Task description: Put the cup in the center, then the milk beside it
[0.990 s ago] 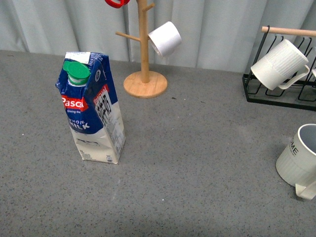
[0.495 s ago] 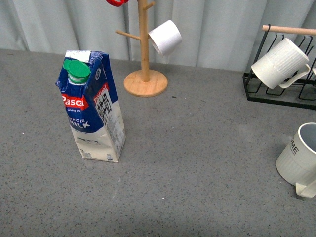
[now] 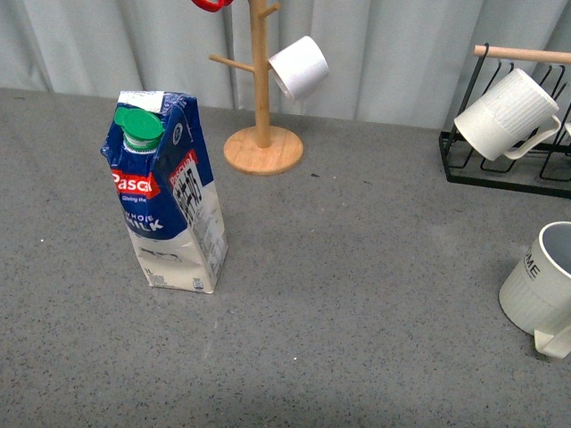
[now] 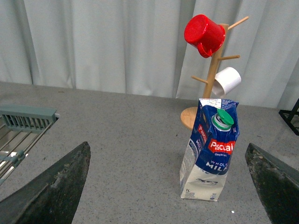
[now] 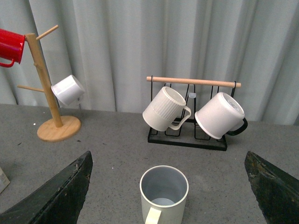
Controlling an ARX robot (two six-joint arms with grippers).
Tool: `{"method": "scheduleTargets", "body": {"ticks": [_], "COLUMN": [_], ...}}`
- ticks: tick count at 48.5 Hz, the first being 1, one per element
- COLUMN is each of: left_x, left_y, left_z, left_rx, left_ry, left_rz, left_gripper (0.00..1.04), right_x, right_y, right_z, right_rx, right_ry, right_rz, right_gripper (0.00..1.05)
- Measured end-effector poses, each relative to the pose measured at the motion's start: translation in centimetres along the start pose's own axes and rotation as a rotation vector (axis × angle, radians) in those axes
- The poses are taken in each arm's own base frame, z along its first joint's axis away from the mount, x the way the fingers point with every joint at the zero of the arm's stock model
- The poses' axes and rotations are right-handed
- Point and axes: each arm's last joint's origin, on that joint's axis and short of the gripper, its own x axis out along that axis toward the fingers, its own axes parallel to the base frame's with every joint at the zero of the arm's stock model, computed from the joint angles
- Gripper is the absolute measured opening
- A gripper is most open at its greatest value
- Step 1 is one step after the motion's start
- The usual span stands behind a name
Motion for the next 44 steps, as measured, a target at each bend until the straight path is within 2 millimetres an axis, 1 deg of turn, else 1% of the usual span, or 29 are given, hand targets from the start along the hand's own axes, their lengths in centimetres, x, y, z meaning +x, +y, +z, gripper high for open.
{"method": "scheduleTargets", "body": {"ticks": [44], "left_x": [0.0], "left_y": [0.0], "left_z": [0.0], "left_rx": [0.0], "left_ry": [0.0], "left_rz": [0.0], "left_gripper": [0.98], "right_x": [0.0], "right_y": [0.0], "right_z": [0.01], "right_rx": [0.0], "right_ry": [0.0], "right_rz": [0.0], "right_gripper": [0.95]}}
